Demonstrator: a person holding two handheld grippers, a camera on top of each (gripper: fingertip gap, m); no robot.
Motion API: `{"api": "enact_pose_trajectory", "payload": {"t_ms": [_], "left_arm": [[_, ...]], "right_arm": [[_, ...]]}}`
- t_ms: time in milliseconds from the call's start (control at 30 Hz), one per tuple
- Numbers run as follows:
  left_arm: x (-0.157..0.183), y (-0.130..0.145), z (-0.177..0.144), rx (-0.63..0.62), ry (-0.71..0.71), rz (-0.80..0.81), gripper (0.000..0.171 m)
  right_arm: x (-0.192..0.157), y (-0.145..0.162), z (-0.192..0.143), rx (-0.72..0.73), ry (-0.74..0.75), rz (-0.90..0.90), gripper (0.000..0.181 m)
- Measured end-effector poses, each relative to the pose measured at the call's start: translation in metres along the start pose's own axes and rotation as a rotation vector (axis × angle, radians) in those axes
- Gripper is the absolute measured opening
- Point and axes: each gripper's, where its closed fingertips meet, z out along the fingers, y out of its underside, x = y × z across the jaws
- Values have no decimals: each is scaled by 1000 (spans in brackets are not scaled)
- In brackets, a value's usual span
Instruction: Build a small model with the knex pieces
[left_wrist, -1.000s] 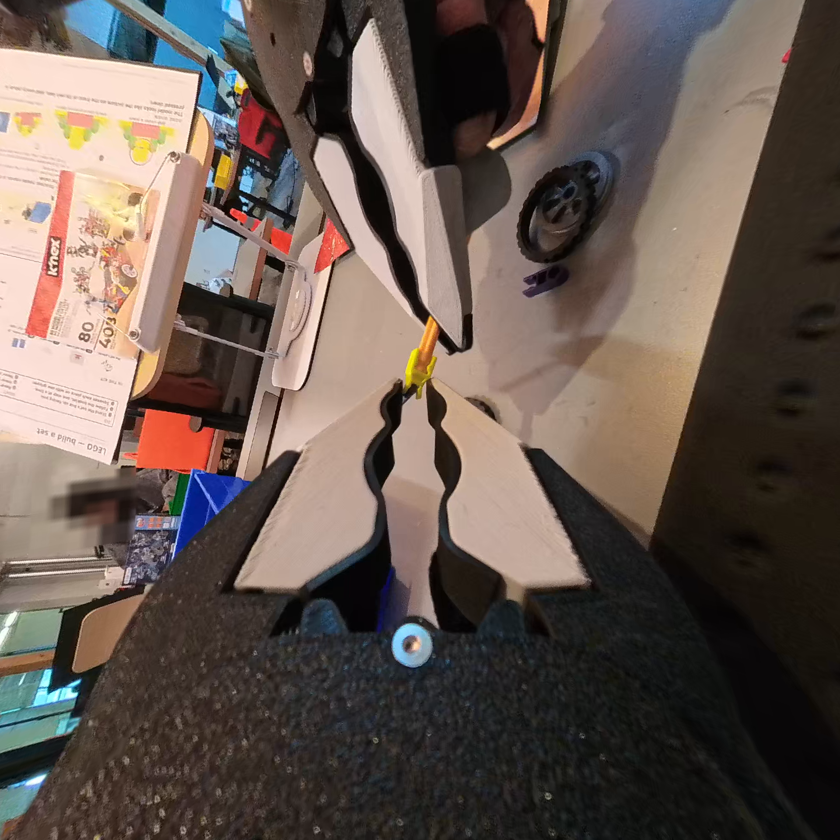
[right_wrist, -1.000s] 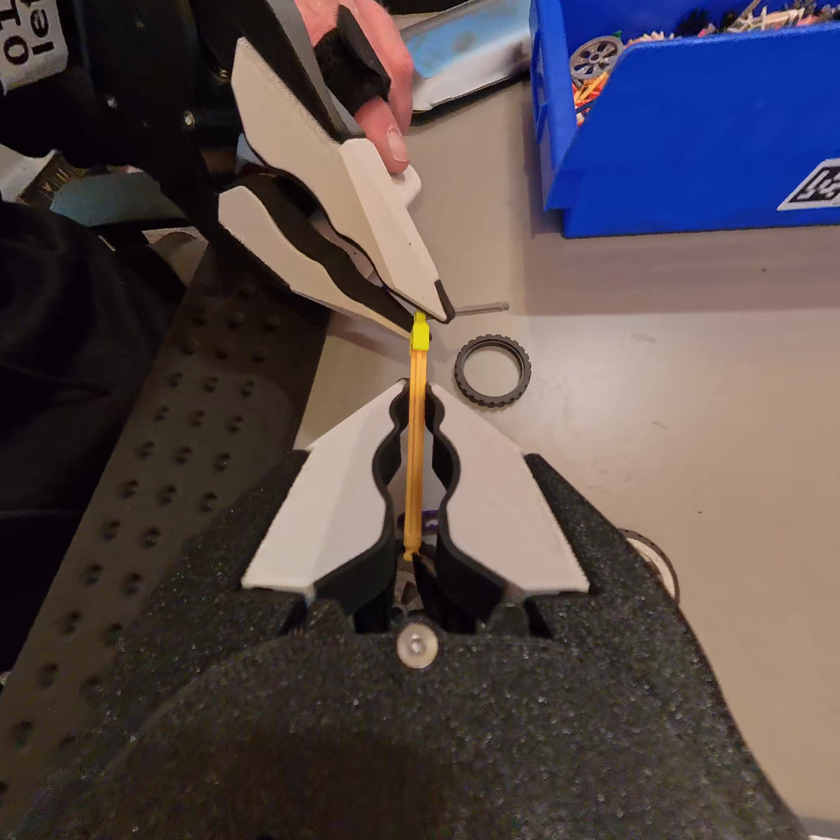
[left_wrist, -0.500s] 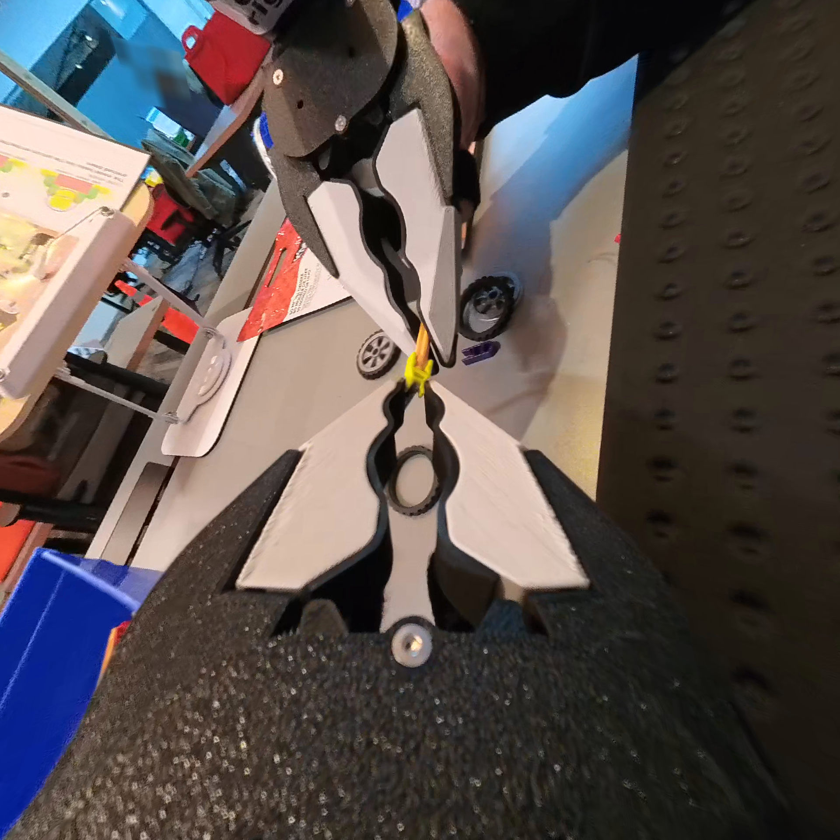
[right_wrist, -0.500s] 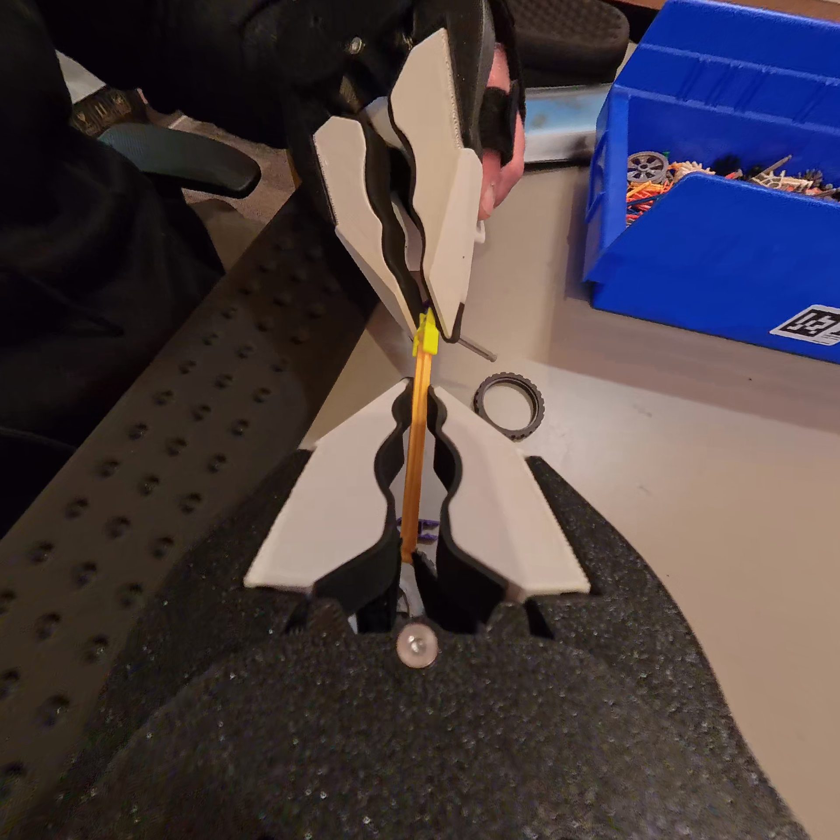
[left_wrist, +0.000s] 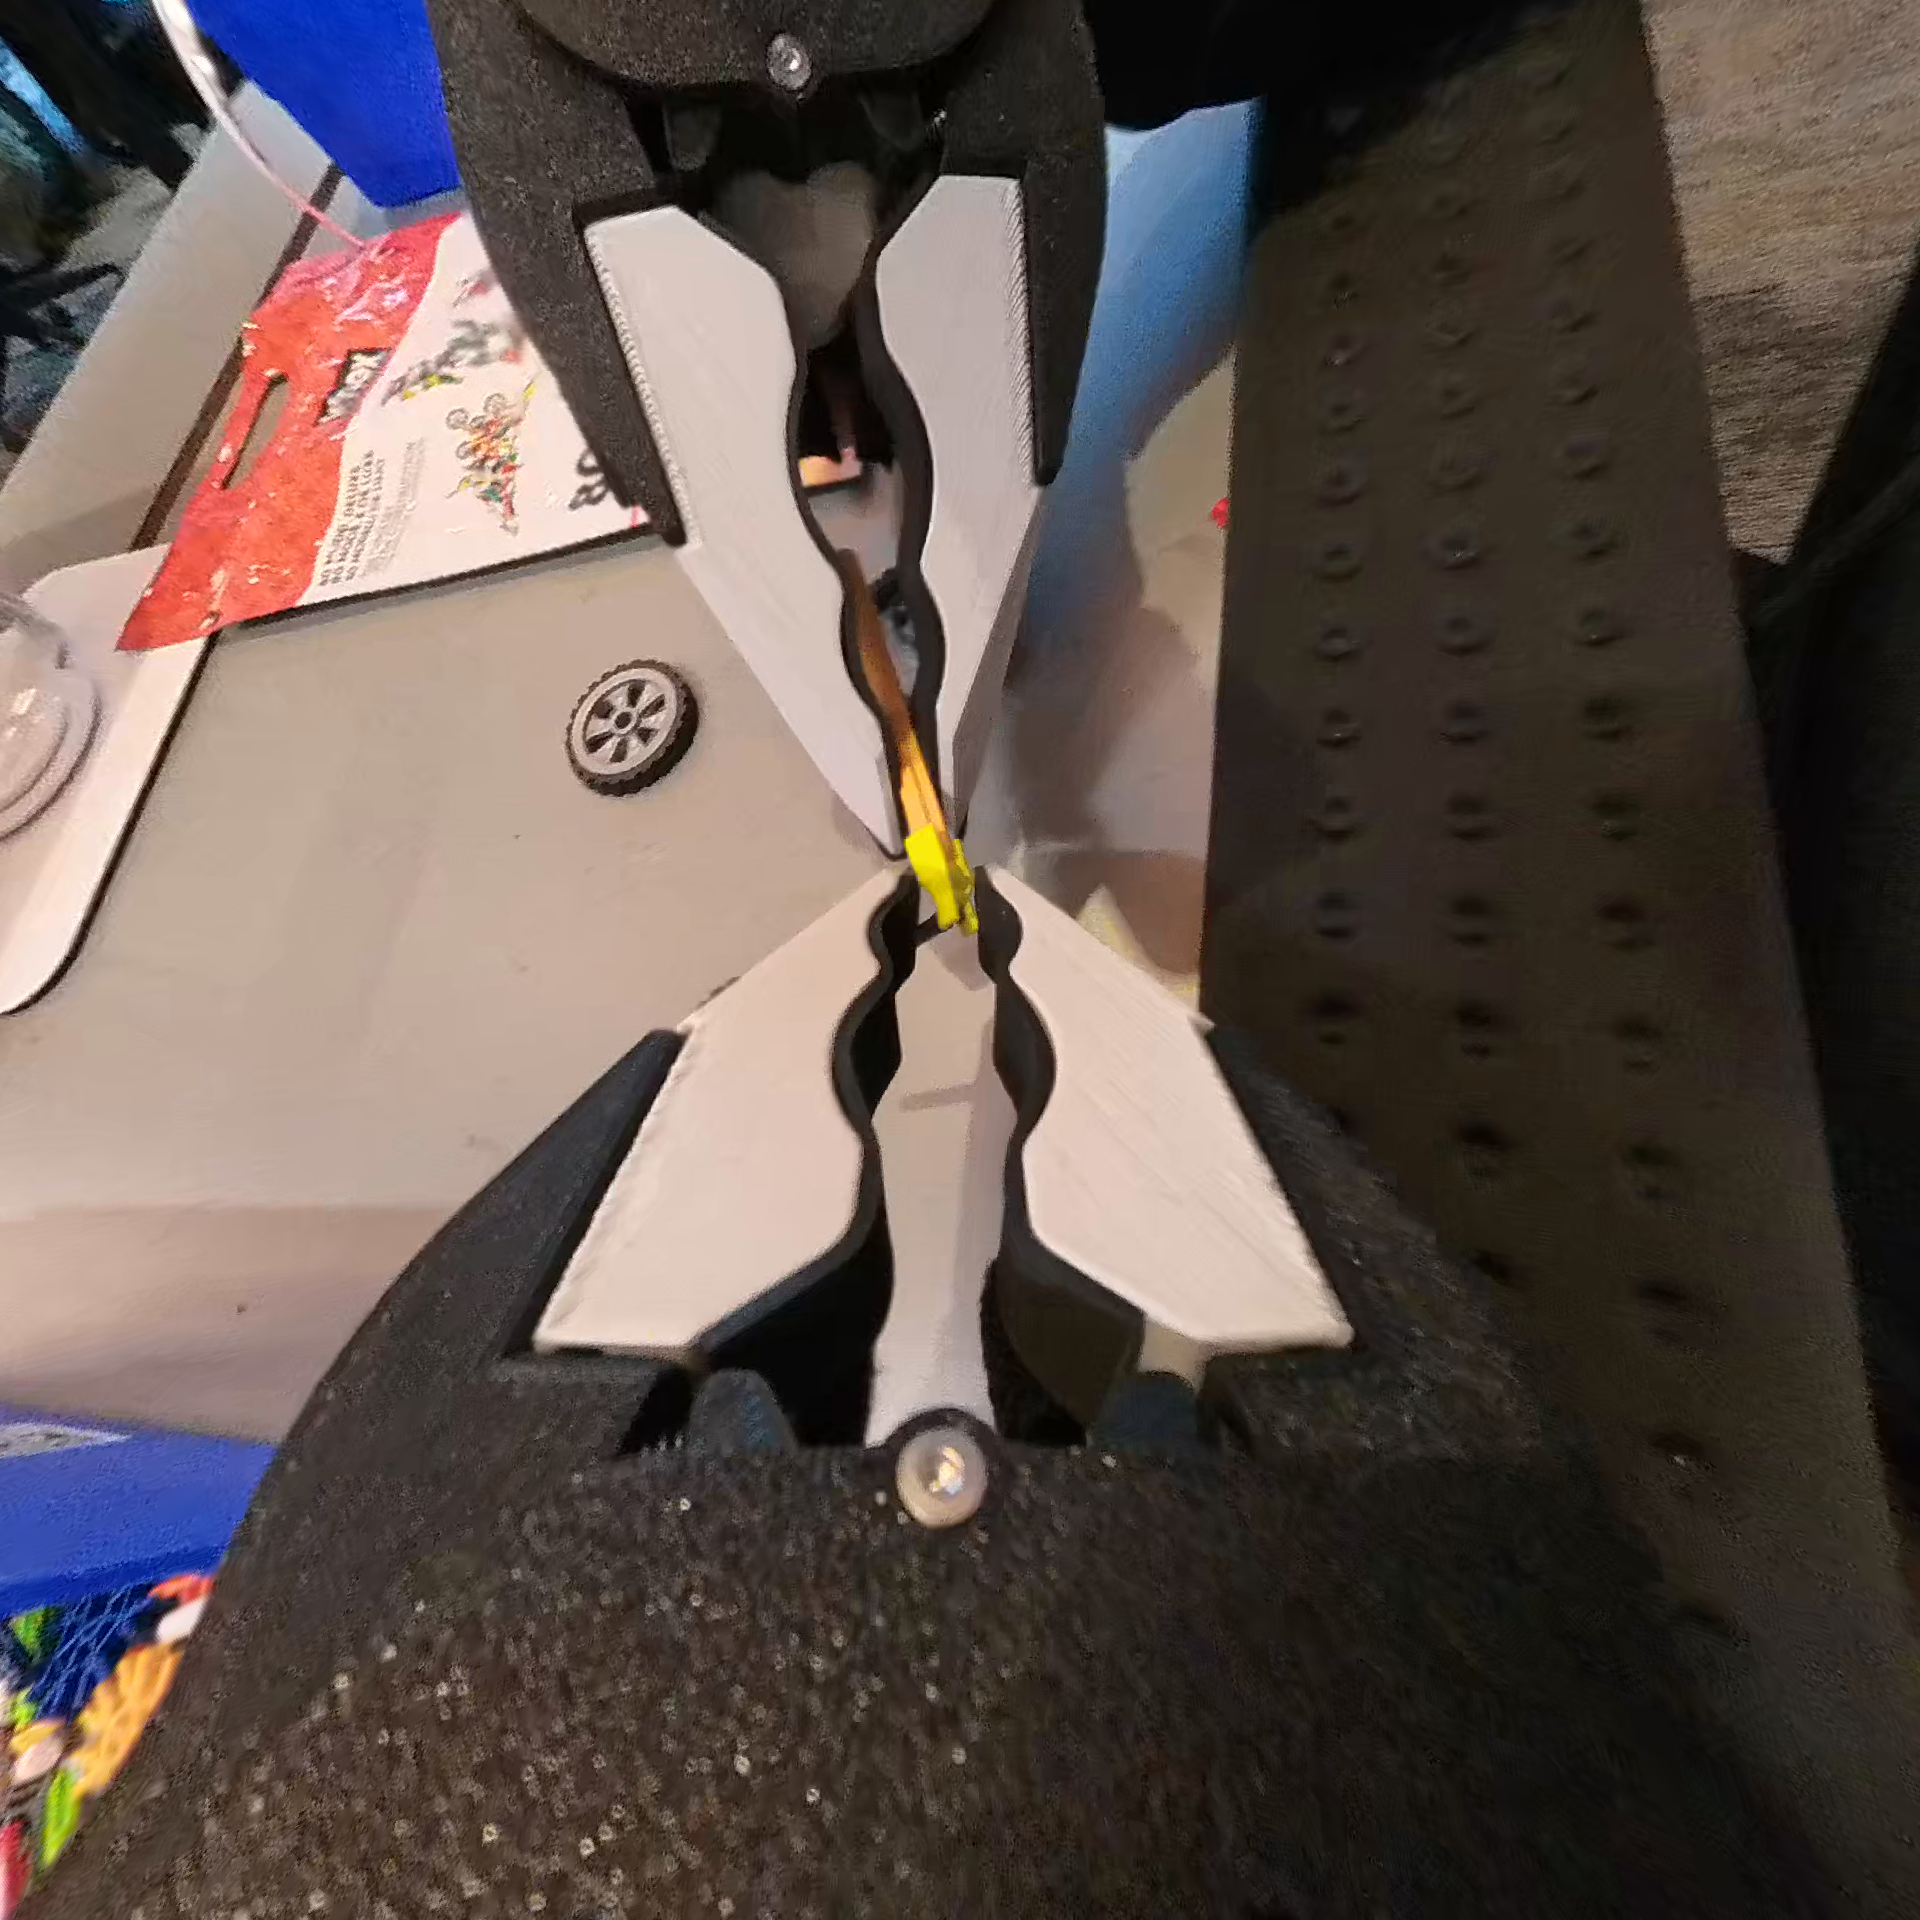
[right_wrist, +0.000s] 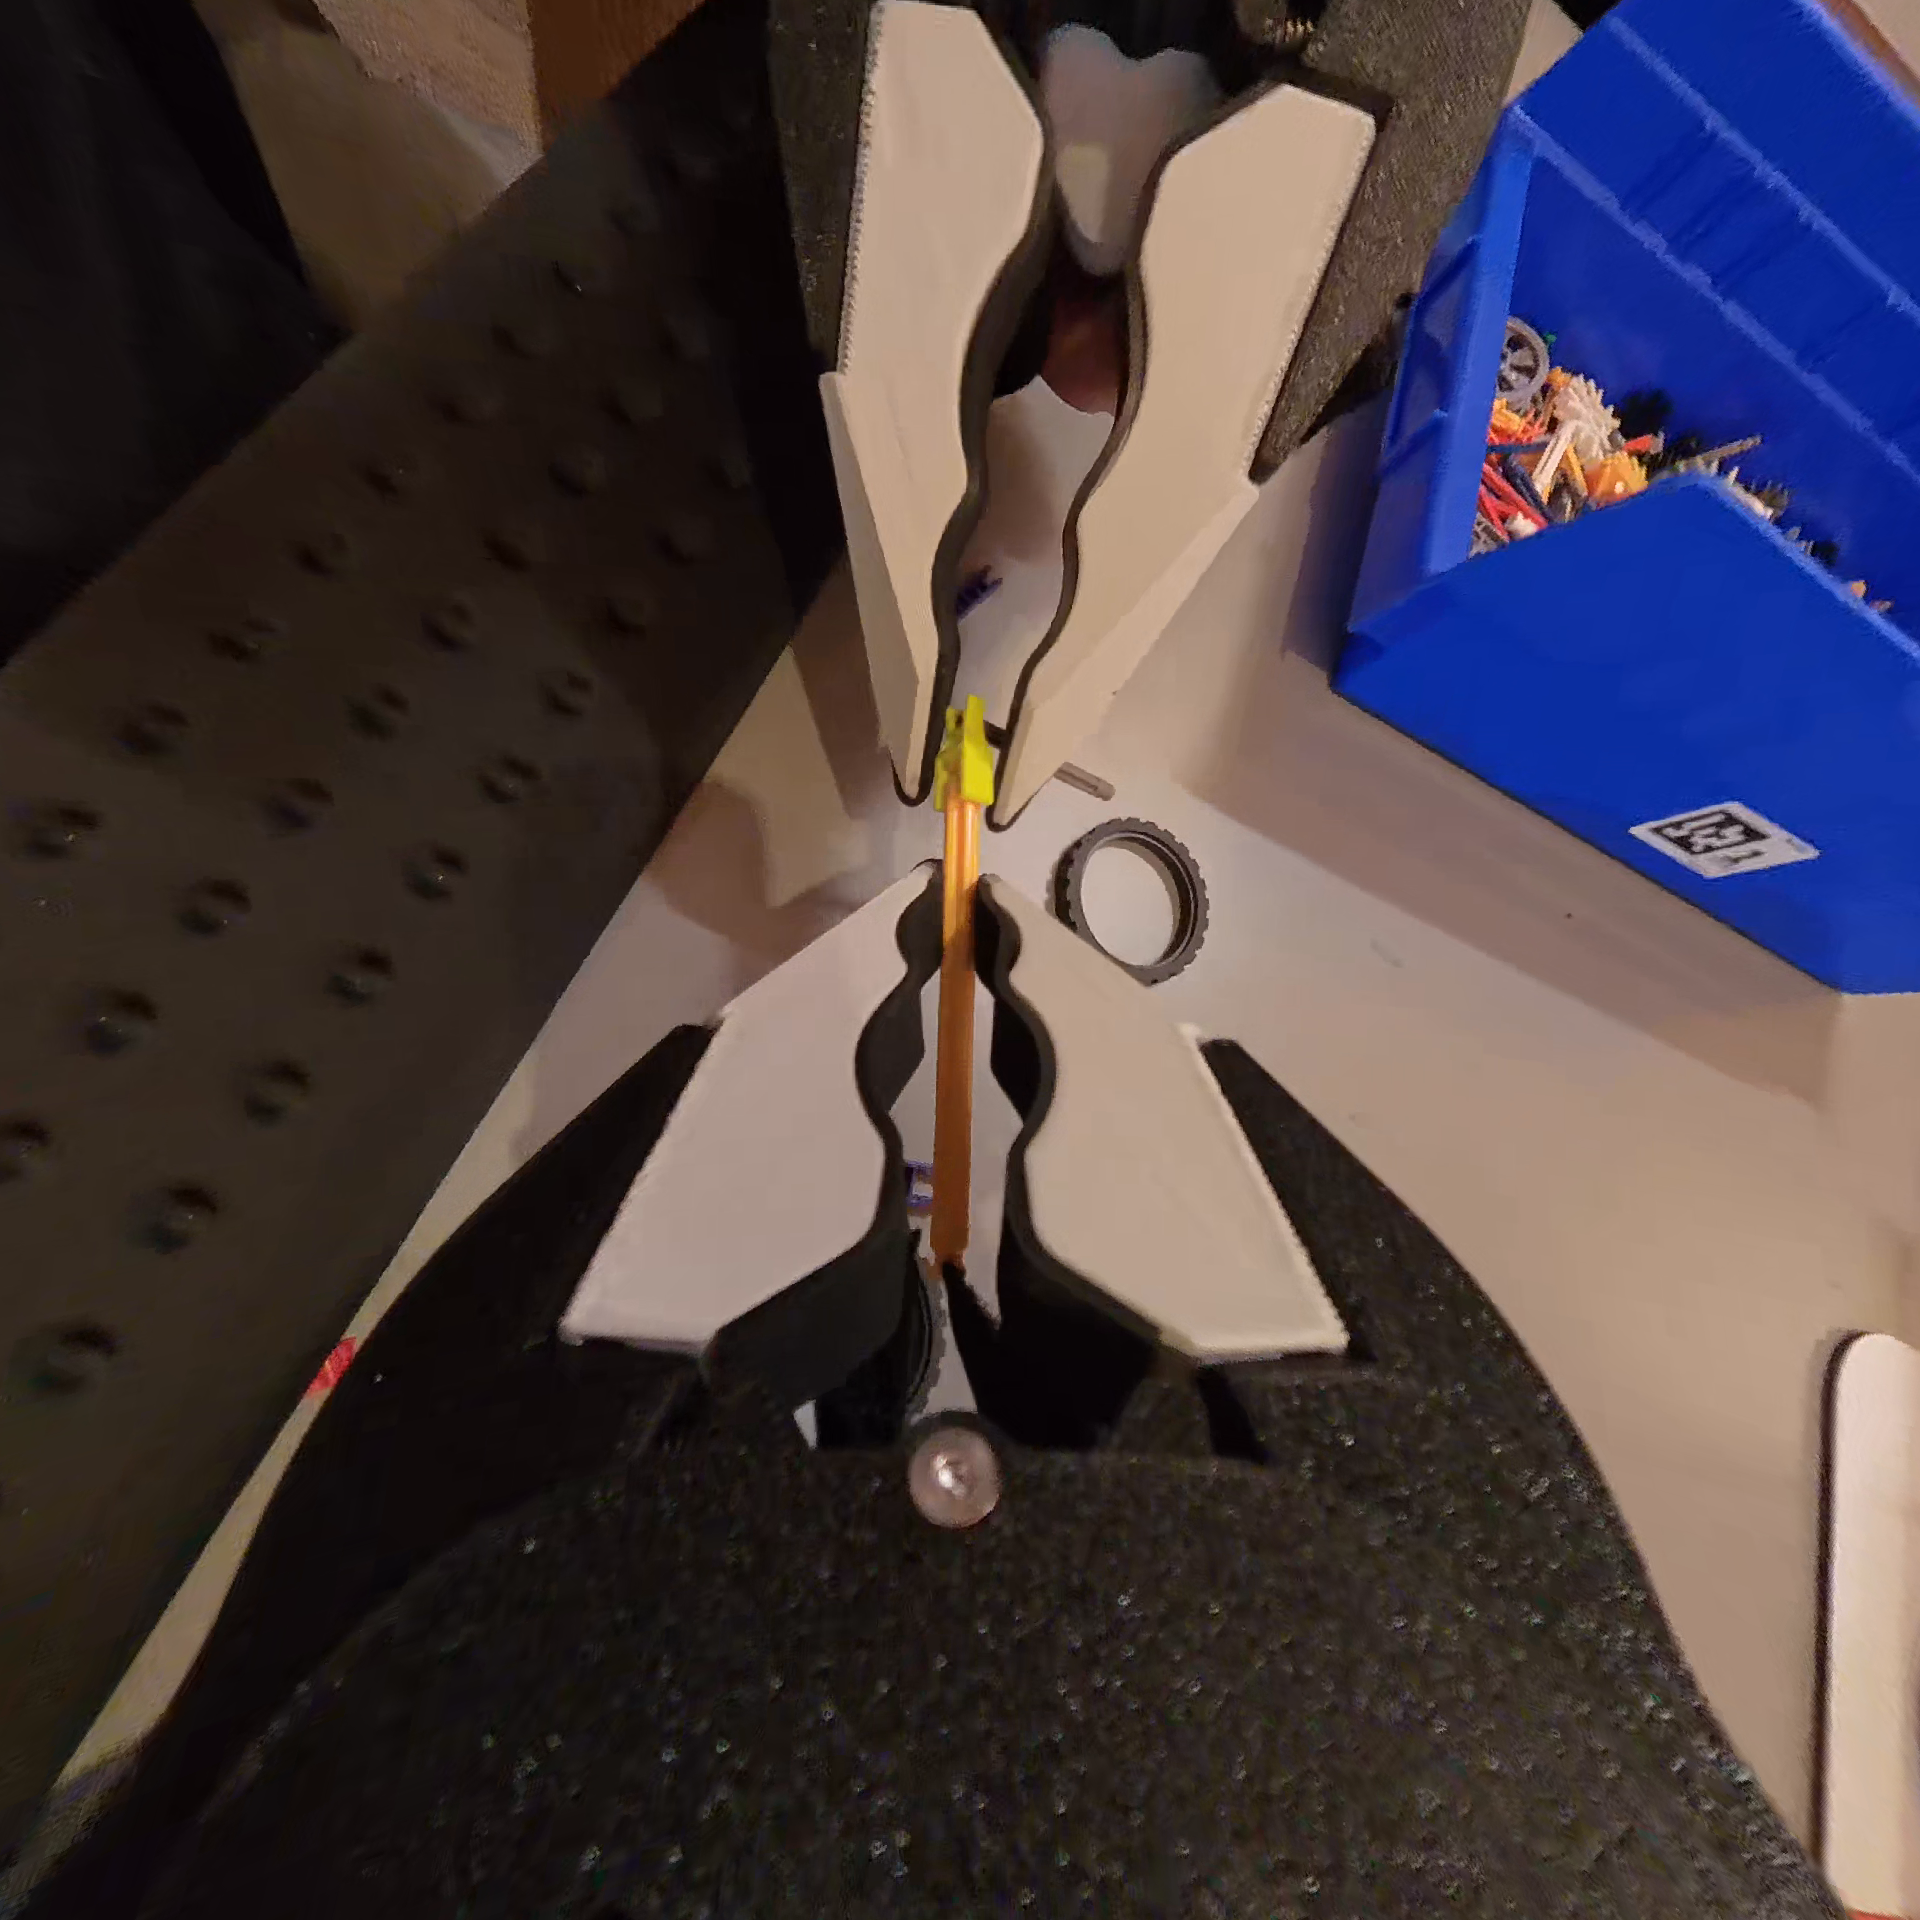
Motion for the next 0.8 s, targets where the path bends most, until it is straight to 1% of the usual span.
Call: {"api": "enact_pose_trajectory", "payload": {"t_ms": [100, 200, 433, 800], "left_arm": [[12, -3, -1, -1, 82, 30, 8], [22, -9, -2, 17, 154, 48, 9], [26, -30, -16, 173, 289, -39, 9], [37, -46, -30, 359, 486, -154, 9]], "right_arm": [[-9, -3, -1, 2, -30, -54, 3], [-17, -7, -2, 20, -73, -62, 3], [-21, -25, -15, 157, -131, -3, 3], [-30, -46, -26, 301, -228, 38, 4]]}}
